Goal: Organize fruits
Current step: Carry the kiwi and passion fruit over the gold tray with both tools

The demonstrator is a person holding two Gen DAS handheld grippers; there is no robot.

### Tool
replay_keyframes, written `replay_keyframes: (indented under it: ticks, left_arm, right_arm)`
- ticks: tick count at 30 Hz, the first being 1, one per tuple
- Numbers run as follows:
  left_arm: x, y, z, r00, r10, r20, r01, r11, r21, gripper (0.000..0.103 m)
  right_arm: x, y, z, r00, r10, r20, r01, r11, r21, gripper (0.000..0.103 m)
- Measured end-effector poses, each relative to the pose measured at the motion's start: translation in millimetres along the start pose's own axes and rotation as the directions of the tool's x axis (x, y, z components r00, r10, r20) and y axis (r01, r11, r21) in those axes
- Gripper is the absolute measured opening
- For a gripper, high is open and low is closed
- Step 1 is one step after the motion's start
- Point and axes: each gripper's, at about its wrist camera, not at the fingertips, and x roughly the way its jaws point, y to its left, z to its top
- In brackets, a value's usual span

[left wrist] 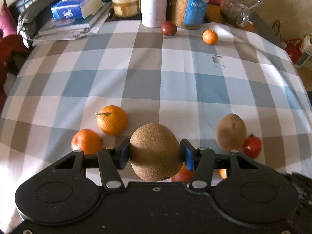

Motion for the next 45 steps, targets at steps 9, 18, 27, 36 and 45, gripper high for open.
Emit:
replay_keyframes:
  ticks: [9, 18, 27, 36, 45]
  left_arm:
    - [-43.7, 7.2, -42.0, 1.000, -0.026, 0.010, 0.026, 0.999, 0.025, 0.059]
    - [-59.0, 28.4, -86.9, 0.999, -0.024, 0.033, 0.026, 0.999, -0.046, 0.059]
    - [-66.7, 47.4, -111.0, 0.998, 0.003, 0.057, 0.004, 0.993, -0.117, 0.059]
    - [-71.9, 65.5, -128.4, 0.999, -0.028, 0.038, 0.032, 0.992, -0.123, 0.059]
    - [-94.5, 82.6, -139.6, 0.996, -0.028, 0.087, 0.039, 0.992, -0.120, 0.059]
  right_arm:
    - [0.3, 10.5, -4.1, 1.000, -0.012, -0.015, 0.010, 0.995, -0.103, 0.036]
    - [-2.2, 13.1, -6.3, 0.999, -0.001, -0.035, -0.005, 0.988, -0.155, 0.037]
    - [-4.0, 11.6, -6.9, 0.999, 0.018, -0.041, -0.025, 0.986, -0.165, 0.037]
    - [11.7, 34.7, -22.1, 0.994, -0.106, 0.011, 0.105, 0.948, -0.300, 0.039]
    - [-5.3, 38.9, -18.8, 0.975, -0.216, 0.051, 0.222, 0.959, -0.175, 0.035]
